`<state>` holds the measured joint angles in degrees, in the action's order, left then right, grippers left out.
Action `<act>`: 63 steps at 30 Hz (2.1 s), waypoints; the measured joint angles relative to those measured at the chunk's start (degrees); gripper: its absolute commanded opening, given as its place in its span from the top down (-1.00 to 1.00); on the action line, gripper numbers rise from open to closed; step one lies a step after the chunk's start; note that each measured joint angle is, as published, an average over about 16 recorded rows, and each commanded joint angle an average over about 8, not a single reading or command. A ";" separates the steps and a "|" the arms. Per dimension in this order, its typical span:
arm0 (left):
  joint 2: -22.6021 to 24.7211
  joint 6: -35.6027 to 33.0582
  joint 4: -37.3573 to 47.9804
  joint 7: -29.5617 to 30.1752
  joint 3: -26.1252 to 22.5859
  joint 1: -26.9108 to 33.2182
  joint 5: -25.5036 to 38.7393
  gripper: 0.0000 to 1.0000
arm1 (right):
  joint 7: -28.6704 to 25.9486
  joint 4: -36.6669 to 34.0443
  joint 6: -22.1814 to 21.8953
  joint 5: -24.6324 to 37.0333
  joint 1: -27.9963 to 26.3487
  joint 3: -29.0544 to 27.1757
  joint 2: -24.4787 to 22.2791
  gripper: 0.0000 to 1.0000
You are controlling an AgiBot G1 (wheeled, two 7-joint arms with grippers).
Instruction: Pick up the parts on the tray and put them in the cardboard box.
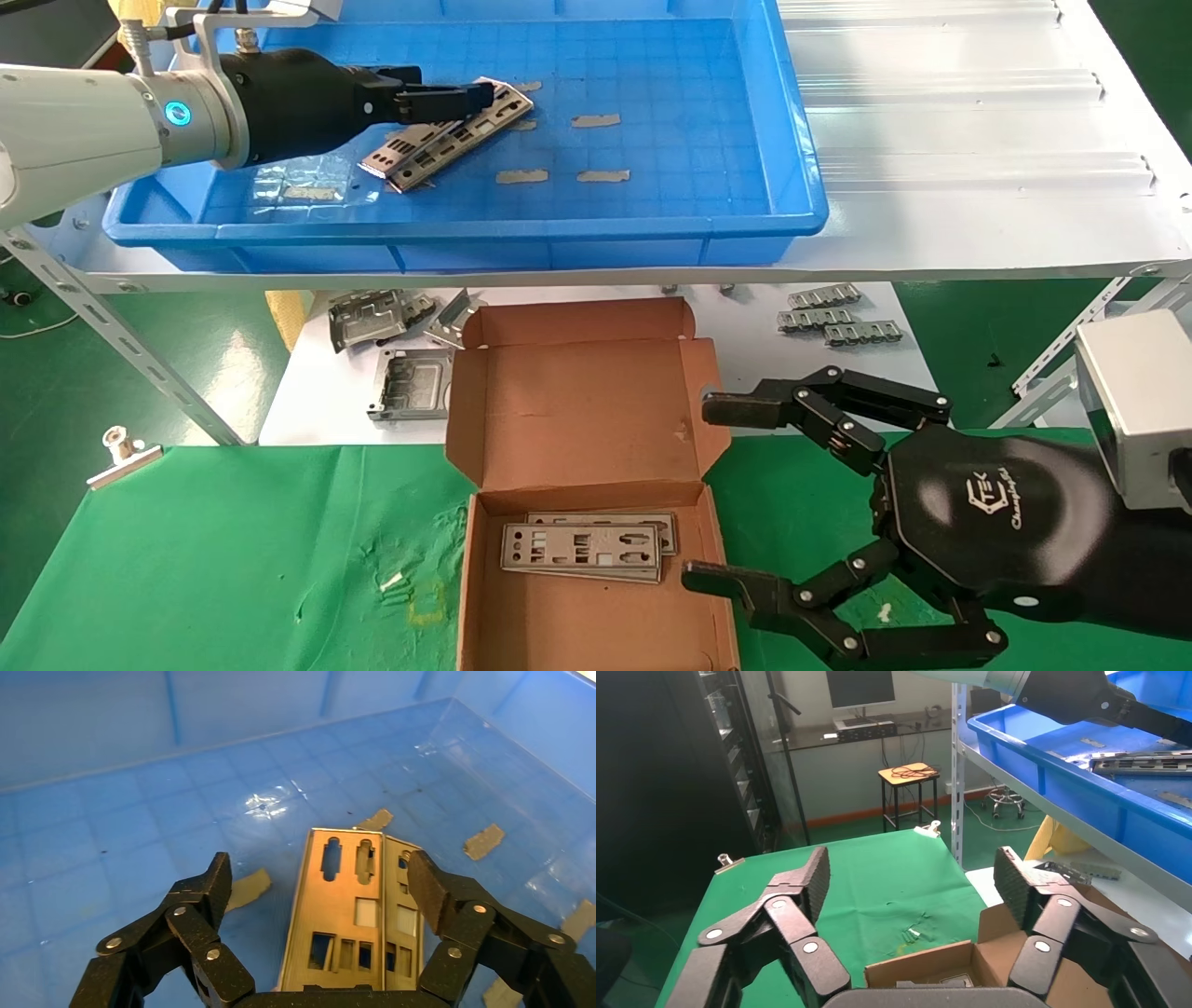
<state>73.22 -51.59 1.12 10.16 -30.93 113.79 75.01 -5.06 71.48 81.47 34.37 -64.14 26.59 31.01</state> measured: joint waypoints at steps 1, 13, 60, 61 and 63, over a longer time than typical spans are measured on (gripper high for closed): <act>0.03 0.05 -0.06 0.07 -0.09 -0.01 0.12 1.00 | 0.00 0.00 0.00 0.00 0.00 0.00 0.00 -1.00; 0.38 1.37 -0.41 0.85 -0.80 -0.14 1.15 1.00 | 0.00 0.00 0.00 0.00 0.00 0.00 0.00 -1.00; -9.76 -38.39 -15.91 -7.65 -0.63 0.90 -6.03 1.00 | 0.00 0.00 0.00 0.00 0.00 0.00 0.00 -1.00; -10.35 -39.26 -17.67 -7.81 -1.19 0.17 -6.82 1.00 | 0.00 0.00 0.00 0.00 0.00 0.00 0.00 -1.00; -11.60 -40.24 -21.50 -7.92 -2.56 -1.43 -8.57 1.00 | 0.00 0.00 0.00 0.00 0.00 0.00 0.00 -1.00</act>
<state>61.62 -91.83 -20.39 2.24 -33.49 112.36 66.44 -5.06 71.48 81.47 34.37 -64.14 26.60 31.01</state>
